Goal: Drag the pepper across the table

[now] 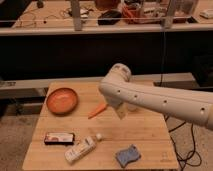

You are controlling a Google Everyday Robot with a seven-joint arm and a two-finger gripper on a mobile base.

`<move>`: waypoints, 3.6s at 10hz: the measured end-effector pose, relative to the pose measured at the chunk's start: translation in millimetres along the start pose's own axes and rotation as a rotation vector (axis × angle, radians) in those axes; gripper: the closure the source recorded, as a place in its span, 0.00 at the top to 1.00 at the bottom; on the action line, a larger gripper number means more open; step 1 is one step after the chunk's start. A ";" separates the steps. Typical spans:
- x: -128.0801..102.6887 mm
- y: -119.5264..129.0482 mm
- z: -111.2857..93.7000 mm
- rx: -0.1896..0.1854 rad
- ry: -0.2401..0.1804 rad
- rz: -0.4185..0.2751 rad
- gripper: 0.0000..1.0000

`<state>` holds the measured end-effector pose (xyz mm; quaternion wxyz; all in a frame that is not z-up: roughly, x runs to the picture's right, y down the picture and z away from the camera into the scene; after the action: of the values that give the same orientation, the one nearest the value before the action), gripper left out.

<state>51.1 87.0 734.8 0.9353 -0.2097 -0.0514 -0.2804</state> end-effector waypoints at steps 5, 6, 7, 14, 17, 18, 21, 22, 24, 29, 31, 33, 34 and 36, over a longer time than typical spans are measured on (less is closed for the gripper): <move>-4.5 -13.1 8.8 0.015 -0.020 -0.046 0.80; -6.1 -16.0 10.1 0.015 -0.022 -0.057 0.80; -8.3 -19.7 11.9 0.016 -0.026 -0.075 0.80; -10.0 -37.4 21.0 0.021 -0.036 -0.140 0.80; -8.3 -41.6 24.6 0.023 -0.033 -0.167 0.80; -7.4 -43.3 26.2 0.024 -0.033 -0.174 0.80; -10.4 -51.3 31.8 0.028 -0.041 -0.199 0.80; -8.5 -52.2 33.9 0.028 -0.043 -0.202 0.80; -7.8 -56.1 38.3 0.031 -0.049 -0.215 0.80; -5.5 -63.8 50.8 0.034 -0.079 -0.246 0.80; -3.7 -66.9 57.2 0.033 -0.093 -0.253 0.80; -1.5 -66.9 64.4 0.028 -0.110 -0.260 0.80; 0.0 -67.7 68.9 0.025 -0.119 -0.268 0.80; -2.8 -69.0 77.5 0.017 -0.142 -0.280 0.80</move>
<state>12.7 69.0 829.6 0.8827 -0.2120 -0.1484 -0.3921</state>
